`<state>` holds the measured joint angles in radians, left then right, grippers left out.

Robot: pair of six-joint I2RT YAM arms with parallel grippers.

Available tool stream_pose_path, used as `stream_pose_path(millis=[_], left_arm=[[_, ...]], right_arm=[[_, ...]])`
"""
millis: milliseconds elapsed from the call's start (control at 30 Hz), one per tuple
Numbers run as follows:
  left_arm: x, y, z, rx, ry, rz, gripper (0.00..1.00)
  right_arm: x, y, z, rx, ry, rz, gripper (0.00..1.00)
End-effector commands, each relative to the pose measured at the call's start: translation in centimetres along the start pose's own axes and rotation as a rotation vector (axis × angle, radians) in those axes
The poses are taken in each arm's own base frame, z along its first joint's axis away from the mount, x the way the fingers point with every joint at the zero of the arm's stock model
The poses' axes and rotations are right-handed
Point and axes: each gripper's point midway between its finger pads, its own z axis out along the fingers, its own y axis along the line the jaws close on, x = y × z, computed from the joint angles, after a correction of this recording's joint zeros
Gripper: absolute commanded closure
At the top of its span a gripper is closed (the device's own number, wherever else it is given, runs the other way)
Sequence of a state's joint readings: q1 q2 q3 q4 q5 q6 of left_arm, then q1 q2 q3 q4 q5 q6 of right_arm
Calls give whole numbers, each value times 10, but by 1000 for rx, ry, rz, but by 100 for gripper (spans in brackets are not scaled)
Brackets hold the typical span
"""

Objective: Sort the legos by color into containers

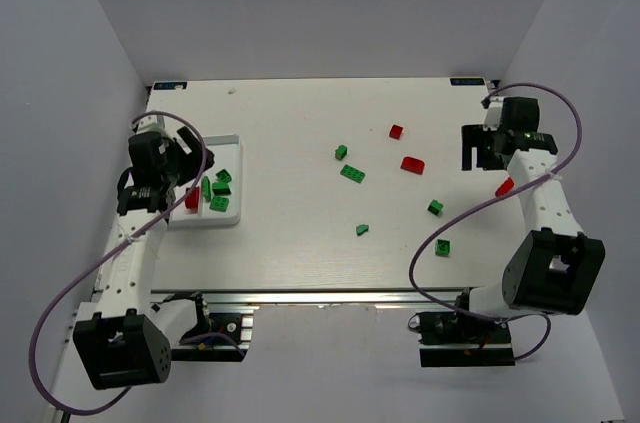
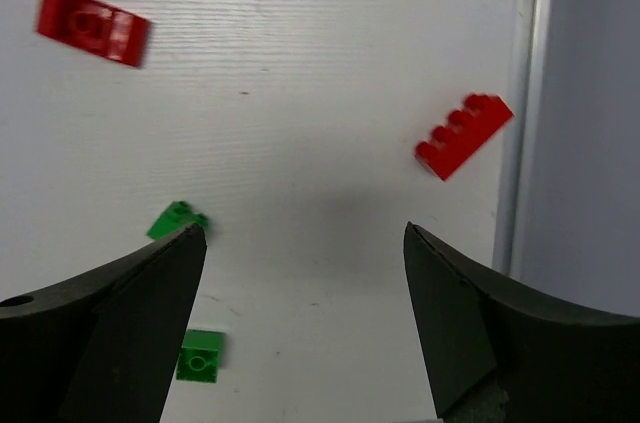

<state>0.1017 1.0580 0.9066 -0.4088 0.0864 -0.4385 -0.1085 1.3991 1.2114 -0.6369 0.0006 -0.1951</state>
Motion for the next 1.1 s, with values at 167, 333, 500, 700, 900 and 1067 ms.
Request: stream_pose_path(millis=[167,333,500,700,900,1067], left_arm=[[14,-7,-19,5,16,-8,9],[29,-13,-12,45,57,-62,9],[29,-13,-11,45,51,-77,9],[25,-15,-19,49,34,-100,9],[21,-11,-32,28,3,-90,9],[24,-7,-34,10,5,-90,9]], right_arm=[[30,-62,20,223,159,272,16],[43,-76,41,276,168,348,18],[49,-79,61,299,182,407,19],[62,-94,84,358,220,460,20],[62,-104,99,391,220,481,20],[66,-107,112,406,225,488,20]])
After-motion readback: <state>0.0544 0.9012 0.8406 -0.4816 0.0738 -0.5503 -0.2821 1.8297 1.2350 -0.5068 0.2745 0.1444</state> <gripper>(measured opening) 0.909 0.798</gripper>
